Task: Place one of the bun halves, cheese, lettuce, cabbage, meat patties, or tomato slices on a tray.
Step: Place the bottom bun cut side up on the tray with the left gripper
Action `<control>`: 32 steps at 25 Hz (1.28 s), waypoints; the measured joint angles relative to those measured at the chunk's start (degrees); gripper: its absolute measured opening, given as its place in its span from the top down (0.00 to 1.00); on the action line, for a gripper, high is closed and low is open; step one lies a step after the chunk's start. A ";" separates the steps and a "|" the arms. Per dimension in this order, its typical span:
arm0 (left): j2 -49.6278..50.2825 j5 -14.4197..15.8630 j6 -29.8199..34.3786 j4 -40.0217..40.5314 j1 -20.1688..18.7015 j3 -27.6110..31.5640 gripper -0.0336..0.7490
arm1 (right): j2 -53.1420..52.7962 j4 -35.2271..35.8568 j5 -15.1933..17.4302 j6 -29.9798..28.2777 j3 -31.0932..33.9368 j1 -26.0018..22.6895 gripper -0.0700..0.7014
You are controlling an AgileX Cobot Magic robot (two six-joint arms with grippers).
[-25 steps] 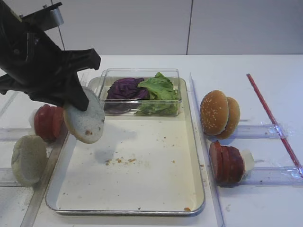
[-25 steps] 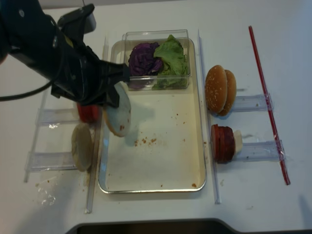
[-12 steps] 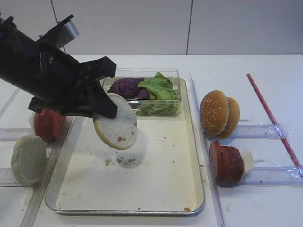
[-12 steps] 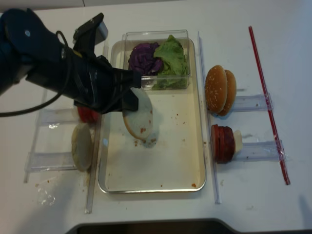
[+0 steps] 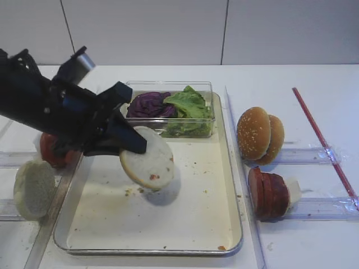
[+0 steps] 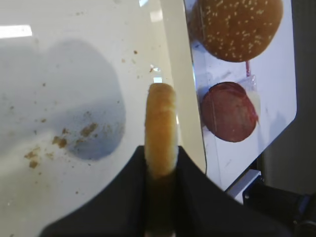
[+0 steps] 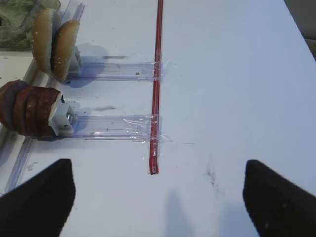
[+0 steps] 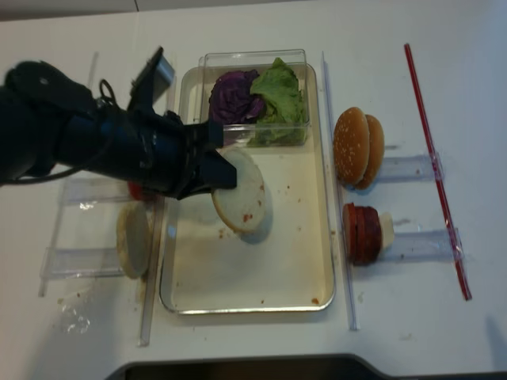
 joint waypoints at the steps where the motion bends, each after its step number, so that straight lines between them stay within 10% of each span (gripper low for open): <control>1: 1.21 0.29 0.44 -0.29 0.00 0.10 0.87 | 0.00 0.00 0.00 0.00 0.00 0.00 0.02; 32: 10.08 -0.62 12.53 -6.11 0.00 0.14 0.81 | 0.00 0.00 0.00 0.00 0.00 0.00 0.02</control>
